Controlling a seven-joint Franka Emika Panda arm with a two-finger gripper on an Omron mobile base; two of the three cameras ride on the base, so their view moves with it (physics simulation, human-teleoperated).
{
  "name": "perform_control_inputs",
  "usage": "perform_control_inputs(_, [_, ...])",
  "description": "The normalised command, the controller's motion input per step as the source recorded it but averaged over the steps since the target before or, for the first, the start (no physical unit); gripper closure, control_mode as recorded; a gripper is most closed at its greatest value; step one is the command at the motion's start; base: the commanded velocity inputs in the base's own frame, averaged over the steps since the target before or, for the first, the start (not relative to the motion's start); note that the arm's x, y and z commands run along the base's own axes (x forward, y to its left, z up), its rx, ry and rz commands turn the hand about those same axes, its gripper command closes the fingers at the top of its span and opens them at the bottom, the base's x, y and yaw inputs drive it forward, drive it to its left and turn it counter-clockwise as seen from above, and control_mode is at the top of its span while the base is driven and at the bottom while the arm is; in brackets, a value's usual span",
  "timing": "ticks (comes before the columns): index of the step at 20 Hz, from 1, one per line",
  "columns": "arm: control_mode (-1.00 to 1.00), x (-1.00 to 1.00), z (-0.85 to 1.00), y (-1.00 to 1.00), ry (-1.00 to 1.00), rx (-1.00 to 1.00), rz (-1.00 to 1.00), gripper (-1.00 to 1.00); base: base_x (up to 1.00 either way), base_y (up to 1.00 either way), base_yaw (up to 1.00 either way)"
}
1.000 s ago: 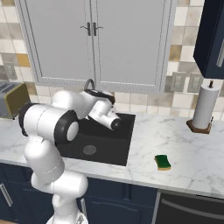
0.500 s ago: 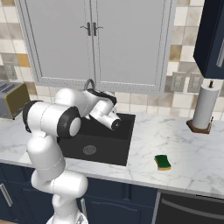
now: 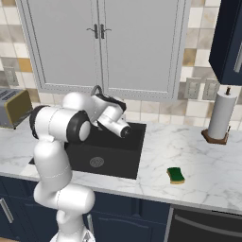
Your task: Soak the sponge with water for a few seconds and then drop it inside the sink.
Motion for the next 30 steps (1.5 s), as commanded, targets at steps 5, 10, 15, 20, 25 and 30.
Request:
perform_control_inputs(5, [-1.0,0.3,-0.22,0.0,0.0,0.0,0.0,-1.0,0.0,0.0,0.0])
perform_control_inputs(10, [-1.0,0.27,-0.16,0.0,0.0,0.0,0.0,-1.0,0.0,0.0,0.0])
perform_control_inputs(15, [-1.0,0.24,-0.05,0.0,0.0,0.0,0.0,-1.0,0.0,0.0,0.0])
perform_control_inputs(20, [-1.0,0.26,-0.08,0.0,0.0,0.0,0.0,-1.0,0.0,0.0,0.0])
perform_control_inputs(25, [-1.0,0.27,-0.11,0.0,0.0,0.0,0.0,-1.0,0.0,0.0,0.0])
perform_control_inputs(30, [-1.0,0.26,-0.13,0.0,0.0,0.0,0.0,-1.0,0.0,0.0,0.0])
